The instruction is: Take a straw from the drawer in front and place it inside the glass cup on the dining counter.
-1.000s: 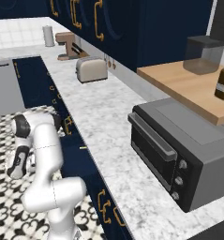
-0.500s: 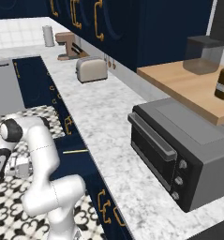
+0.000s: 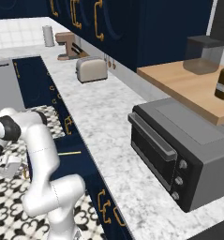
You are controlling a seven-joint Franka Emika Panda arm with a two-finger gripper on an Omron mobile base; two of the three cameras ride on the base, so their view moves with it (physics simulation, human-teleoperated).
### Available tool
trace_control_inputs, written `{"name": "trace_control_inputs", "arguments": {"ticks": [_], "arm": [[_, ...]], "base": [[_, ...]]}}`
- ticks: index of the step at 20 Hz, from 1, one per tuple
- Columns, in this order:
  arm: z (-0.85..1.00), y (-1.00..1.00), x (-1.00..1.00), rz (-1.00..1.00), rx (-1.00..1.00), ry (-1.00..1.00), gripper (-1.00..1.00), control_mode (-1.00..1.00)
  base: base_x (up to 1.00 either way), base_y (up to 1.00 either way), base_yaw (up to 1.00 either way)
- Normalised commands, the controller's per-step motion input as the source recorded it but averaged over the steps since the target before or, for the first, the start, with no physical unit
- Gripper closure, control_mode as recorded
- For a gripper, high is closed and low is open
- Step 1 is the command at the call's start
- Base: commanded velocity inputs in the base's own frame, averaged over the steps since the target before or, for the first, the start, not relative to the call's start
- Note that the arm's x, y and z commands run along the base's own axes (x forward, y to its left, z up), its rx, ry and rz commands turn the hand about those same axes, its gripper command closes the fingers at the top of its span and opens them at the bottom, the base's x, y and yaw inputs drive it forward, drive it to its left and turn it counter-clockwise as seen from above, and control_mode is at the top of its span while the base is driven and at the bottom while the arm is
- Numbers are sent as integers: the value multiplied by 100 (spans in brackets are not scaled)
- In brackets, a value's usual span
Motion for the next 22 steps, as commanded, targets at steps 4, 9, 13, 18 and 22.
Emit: {"name": "trace_control_inputs", "arguments": {"ticks": [4,9,13,18,22], "arm": [[34,4,-38,11,48,26,-100,-100],[94,-8,-57,10,32,-3,-100,-100],[100,-54,-38,1,27,-10,-100,-100],[90,-78,20,0,29,4,-100,-100],[38,-70,78,0,22,21,-100,-100]], "base": [[0,0,0],[0,0,0],[0,0,0],[0,0,0],[0,0,0]]}}
